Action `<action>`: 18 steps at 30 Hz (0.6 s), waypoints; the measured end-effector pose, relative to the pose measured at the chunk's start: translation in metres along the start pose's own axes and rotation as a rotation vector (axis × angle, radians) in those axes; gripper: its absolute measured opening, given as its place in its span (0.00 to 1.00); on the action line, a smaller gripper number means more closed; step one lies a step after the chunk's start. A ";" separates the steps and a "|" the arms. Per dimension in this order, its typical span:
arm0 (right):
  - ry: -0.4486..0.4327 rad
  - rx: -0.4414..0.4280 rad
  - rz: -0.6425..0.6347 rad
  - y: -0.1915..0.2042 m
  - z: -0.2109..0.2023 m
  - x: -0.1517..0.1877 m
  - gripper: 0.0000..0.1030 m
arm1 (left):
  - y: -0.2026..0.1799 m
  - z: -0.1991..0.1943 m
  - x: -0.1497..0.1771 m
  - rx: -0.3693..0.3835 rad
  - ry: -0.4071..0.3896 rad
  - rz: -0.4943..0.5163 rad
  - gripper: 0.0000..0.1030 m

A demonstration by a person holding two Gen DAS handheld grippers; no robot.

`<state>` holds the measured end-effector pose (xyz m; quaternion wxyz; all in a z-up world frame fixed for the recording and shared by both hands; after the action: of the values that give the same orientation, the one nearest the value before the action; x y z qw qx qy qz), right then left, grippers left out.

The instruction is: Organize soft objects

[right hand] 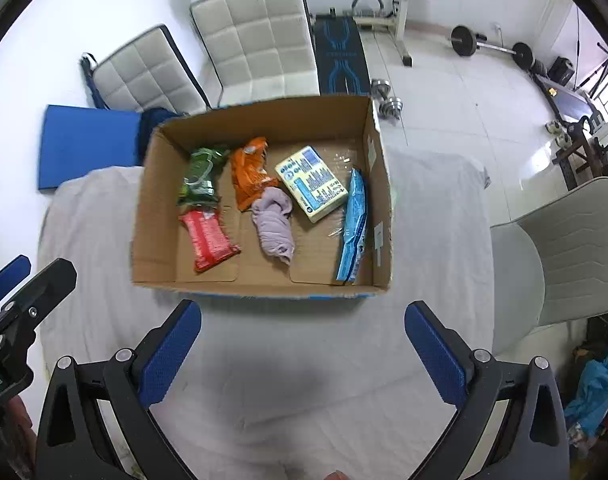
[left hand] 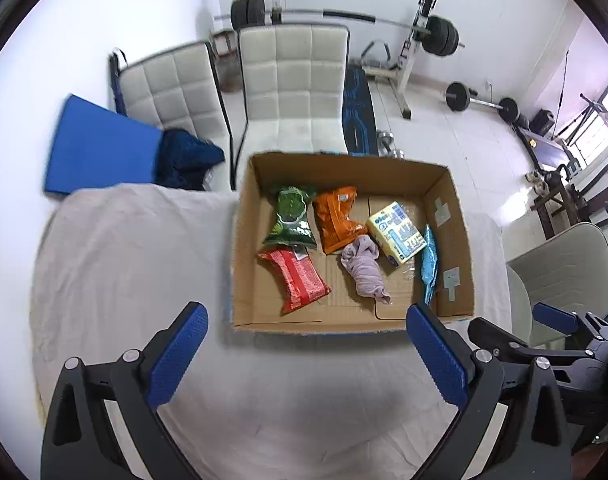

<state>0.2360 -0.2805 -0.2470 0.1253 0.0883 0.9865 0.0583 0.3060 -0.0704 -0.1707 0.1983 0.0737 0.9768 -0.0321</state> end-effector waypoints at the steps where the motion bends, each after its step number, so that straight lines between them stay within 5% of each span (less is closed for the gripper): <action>1: -0.009 -0.003 -0.002 0.001 -0.007 0.003 1.00 | -0.001 -0.009 0.003 -0.001 -0.012 0.002 0.99; 18: -0.182 -0.030 -0.025 0.007 -0.154 0.091 1.00 | -0.009 -0.124 0.060 0.019 -0.116 0.019 0.99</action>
<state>0.1108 -0.2709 -0.1199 0.2163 0.0793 0.9711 0.0631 0.2029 -0.0601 -0.0802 0.2543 0.0827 0.9626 -0.0436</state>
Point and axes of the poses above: each gripper's, at about its wrist camera, not at the fingertips, and z roughly the way its jaws point, y to its left, x to its underside, the point moved 7 cm from there along z, roughly the way its jaws point, and after that the axes turned 1 degree about -z, right-handed, at the moved point
